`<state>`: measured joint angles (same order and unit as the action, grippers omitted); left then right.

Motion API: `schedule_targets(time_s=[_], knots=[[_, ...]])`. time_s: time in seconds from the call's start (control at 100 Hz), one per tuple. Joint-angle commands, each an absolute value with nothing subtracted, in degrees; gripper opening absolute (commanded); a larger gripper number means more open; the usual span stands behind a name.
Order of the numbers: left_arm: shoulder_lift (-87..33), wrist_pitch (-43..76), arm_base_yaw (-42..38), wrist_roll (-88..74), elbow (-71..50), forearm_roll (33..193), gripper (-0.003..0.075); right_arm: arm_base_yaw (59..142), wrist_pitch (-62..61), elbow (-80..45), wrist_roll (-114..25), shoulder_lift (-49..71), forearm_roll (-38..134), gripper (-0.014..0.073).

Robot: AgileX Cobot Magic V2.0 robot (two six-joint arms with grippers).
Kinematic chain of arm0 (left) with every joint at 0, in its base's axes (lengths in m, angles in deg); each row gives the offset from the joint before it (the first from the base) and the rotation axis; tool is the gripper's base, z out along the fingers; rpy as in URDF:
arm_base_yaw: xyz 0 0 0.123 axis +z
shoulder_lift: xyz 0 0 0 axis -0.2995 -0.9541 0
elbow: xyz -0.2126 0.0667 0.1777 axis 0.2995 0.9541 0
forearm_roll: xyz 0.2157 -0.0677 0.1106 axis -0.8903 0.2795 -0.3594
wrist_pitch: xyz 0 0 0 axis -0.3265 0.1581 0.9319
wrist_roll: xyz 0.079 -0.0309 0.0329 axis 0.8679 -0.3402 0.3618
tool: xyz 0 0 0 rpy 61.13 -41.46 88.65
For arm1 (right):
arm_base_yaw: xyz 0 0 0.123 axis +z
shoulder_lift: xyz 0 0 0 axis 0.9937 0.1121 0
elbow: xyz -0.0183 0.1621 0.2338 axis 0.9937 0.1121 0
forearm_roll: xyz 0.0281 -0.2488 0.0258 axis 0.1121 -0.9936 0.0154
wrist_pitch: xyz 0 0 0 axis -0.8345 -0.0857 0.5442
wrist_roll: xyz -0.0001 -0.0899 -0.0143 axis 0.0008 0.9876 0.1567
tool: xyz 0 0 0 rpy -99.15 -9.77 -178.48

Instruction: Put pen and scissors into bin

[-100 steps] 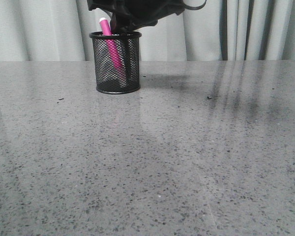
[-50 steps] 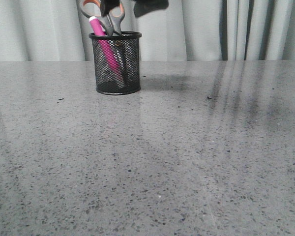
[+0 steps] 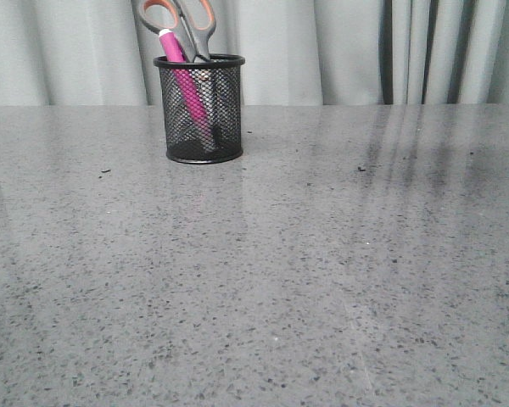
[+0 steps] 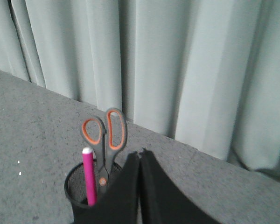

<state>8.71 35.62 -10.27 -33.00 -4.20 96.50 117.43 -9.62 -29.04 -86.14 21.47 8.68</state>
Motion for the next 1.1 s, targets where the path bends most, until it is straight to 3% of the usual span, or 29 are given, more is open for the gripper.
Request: schedule_targets(time_s=[0.0, 0.22, 0.55, 1.09], knots=[[13.12, 35.29, -9.21, -37.29, -0.36, 92.89, -0.0019, 117.48, -8.69, -21.26, -85.13, 9.94, 6.40, -0.0070], [21.27, 35.98, -9.12, -37.40, 9.80, 92.89, -0.0019, 117.48, -12.87, 2.18, -83.12, -15.36, 6.78, -0.0070], [21.92, 35.98, -9.22, -37.40, 15.17, 94.95, -0.0019, 117.48, -12.92, 16.66, -82.92, -43.18, 5.94, -0.0076], [21.92, 35.98, -9.22, -37.40, 15.17, 94.95, -0.0019, 117.48, -12.27, 18.30, -82.92, -48.55, 5.82, -0.0076]])
